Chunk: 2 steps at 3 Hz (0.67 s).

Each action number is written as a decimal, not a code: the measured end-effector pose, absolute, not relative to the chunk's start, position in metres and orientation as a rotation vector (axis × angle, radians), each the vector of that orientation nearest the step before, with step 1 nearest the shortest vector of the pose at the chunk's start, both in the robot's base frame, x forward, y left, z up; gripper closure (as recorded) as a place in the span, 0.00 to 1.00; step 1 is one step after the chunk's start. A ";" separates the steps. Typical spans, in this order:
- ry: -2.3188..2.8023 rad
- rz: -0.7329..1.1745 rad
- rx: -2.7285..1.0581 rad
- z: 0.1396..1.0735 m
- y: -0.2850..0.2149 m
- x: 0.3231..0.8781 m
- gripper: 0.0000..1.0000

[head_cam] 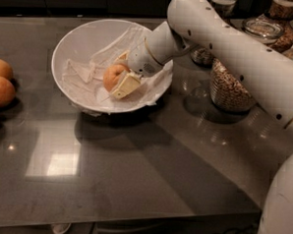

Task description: Pick orange from white bowl

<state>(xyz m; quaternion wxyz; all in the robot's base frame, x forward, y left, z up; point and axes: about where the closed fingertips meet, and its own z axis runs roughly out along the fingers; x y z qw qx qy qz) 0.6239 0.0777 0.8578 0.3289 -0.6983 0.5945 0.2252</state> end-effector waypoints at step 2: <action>1.556 0.589 -1.827 0.858 0.078 0.624 0.91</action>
Offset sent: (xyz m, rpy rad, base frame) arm 0.0000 0.0000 0.0000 0.0000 0.0000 0.0000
